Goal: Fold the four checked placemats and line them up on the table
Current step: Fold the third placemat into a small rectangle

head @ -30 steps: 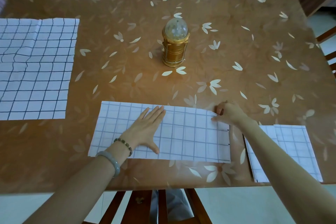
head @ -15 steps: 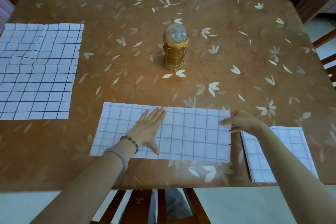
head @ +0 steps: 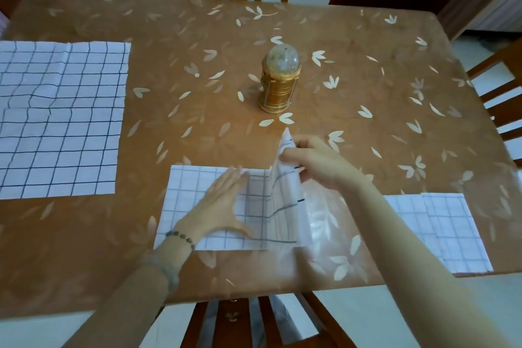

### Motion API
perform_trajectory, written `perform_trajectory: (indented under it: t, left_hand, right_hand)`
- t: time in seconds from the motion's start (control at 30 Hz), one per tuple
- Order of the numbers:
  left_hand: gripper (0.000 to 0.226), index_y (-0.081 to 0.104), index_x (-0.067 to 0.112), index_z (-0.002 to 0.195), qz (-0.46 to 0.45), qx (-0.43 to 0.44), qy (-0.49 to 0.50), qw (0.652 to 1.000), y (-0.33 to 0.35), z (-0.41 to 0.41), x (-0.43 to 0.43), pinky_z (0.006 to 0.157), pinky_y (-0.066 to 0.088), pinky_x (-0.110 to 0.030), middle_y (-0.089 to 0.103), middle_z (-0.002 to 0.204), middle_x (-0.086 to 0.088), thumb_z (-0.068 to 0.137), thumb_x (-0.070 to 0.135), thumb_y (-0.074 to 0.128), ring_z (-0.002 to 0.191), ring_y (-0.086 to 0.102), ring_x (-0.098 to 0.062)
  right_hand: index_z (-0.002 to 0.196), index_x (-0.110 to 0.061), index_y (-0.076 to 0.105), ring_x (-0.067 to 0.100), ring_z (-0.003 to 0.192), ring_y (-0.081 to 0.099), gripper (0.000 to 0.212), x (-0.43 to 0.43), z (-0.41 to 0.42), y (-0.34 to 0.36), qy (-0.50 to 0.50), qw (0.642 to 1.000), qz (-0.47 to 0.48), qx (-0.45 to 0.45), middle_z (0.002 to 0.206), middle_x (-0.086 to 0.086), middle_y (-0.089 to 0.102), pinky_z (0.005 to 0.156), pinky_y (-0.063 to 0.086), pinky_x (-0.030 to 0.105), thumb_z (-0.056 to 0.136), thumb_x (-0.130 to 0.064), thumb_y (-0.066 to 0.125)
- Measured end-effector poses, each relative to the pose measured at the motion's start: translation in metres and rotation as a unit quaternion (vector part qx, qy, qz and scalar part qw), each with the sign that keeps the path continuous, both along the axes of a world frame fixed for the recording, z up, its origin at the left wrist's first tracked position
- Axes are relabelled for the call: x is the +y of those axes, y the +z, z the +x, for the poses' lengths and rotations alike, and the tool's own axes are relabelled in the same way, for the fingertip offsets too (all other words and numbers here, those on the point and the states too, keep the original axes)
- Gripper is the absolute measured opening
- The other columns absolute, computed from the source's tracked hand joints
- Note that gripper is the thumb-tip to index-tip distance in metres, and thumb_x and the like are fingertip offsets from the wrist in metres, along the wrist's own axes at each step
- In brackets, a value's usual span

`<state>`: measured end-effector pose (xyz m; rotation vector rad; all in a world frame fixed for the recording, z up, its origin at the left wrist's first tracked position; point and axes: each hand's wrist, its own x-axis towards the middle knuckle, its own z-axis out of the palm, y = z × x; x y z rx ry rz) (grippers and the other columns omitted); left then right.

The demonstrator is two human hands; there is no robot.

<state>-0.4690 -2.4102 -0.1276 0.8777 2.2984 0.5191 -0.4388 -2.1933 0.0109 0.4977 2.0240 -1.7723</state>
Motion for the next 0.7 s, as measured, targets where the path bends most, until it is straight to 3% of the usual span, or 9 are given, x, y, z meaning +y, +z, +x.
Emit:
perform_trajectory:
  t: [0.07,0.13,0.2,0.23,0.3,0.4,0.5,0.57,0.7]
  left_hand:
    - [0.123,0.027,0.025,0.150,0.083,-0.125,0.172,0.974,0.015,-0.009,-0.030,0.116,0.018,-0.029,0.013,0.160,0.008,0.046,0.068,0.077,0.147,0.012,-0.013]
    - [0.100,0.051,0.018,0.133,0.215,-0.280,0.357,0.865,0.025,-0.014,-0.057,0.099,0.044,-0.026,0.048,0.142,-0.004,0.052,0.069,0.078,0.126,0.052,-0.016]
    - [0.085,0.055,0.005,0.127,0.304,-0.381,0.453,0.746,0.034,-0.016,-0.074,0.084,0.055,-0.028,0.061,0.124,-0.014,0.073,0.071,0.053,0.103,0.065,-0.019]
    - [0.081,0.054,0.003,0.127,0.309,-0.399,0.469,0.725,0.037,-0.016,-0.080,0.082,0.056,-0.031,0.063,0.120,-0.015,0.079,0.066,0.038,0.101,0.065,-0.022]
    - [0.077,0.055,0.008,0.124,0.293,-0.407,0.466,0.729,0.043,-0.016,-0.087,0.079,0.059,-0.034,0.069,0.111,-0.011,0.077,0.065,0.033,0.097,0.067,-0.025]
    - [0.084,0.058,0.015,0.120,0.228,-0.378,0.433,0.786,0.041,-0.013,-0.099,0.070,0.057,-0.027,0.074,0.100,0.000,0.061,0.074,0.066,0.088,0.072,-0.016]
    - [0.058,0.058,0.021,0.123,0.133,-0.319,0.411,0.844,0.027,-0.009,-0.107,0.077,0.053,-0.022,0.067,0.114,0.000,0.073,0.039,0.081,0.101,0.067,-0.013]
    - [0.035,0.064,0.030,0.104,0.135,-0.293,0.411,0.853,0.020,-0.006,-0.110,0.080,0.051,-0.023,0.066,0.111,0.007,0.074,0.032,0.081,0.098,0.066,-0.008]
    - [0.023,0.061,0.029,0.089,0.129,-0.214,0.452,0.856,0.010,0.001,-0.114,0.076,0.054,-0.034,0.070,0.091,0.006,0.076,0.025,0.079,0.086,0.067,-0.013]
  right_hand:
    - [0.072,-0.013,0.052,0.019,0.063,0.055,0.014,-0.028,-0.009,-0.001,0.010,1.000,-0.008,0.003,0.069,0.004,0.052,0.049,0.048,0.025,0.084,-0.006,0.053]
    - [0.074,-0.010,0.052,0.018,0.058,0.055,0.013,-0.056,-0.019,-0.008,0.013,1.000,-0.027,-0.005,0.068,0.004,0.051,0.045,0.049,0.025,0.086,-0.003,0.051]
    - [0.076,-0.007,0.051,0.016,0.053,0.055,0.011,-0.089,-0.030,-0.019,0.008,0.999,-0.034,-0.013,0.068,0.005,0.053,0.044,0.050,0.026,0.086,-0.003,0.051]
    - [0.078,-0.006,0.050,0.017,0.051,0.056,0.009,-0.104,-0.036,-0.028,0.001,0.999,-0.035,-0.018,0.068,0.007,0.054,0.045,0.051,0.026,0.086,-0.004,0.052]
    - [0.080,-0.008,0.050,0.021,0.052,0.058,0.007,-0.132,-0.046,-0.049,-0.019,0.999,-0.017,-0.026,0.071,0.012,0.056,0.044,0.053,0.029,0.086,-0.008,0.054]
    - [0.078,-0.007,0.049,0.024,0.053,0.059,0.009,-0.162,-0.055,-0.082,-0.030,0.998,0.031,-0.040,0.066,0.011,0.052,0.047,0.057,0.036,0.085,-0.010,0.053]
    - [0.066,-0.010,0.044,0.027,0.057,0.063,0.019,-0.180,-0.057,-0.102,-0.018,0.996,0.072,-0.055,0.066,0.012,0.054,0.057,0.059,0.043,0.085,-0.009,0.049]
    - [0.067,-0.011,0.046,0.028,0.064,0.065,0.019,-0.186,-0.056,-0.113,-0.001,0.996,0.070,-0.057,0.070,0.012,0.058,0.068,0.059,0.047,0.086,-0.012,0.050]
    - [0.088,-0.010,0.058,0.017,0.072,0.062,0.023,-0.186,-0.050,-0.122,0.035,0.996,0.060,-0.052,0.078,0.000,0.062,0.079,0.056,0.040,0.086,-0.033,0.061]
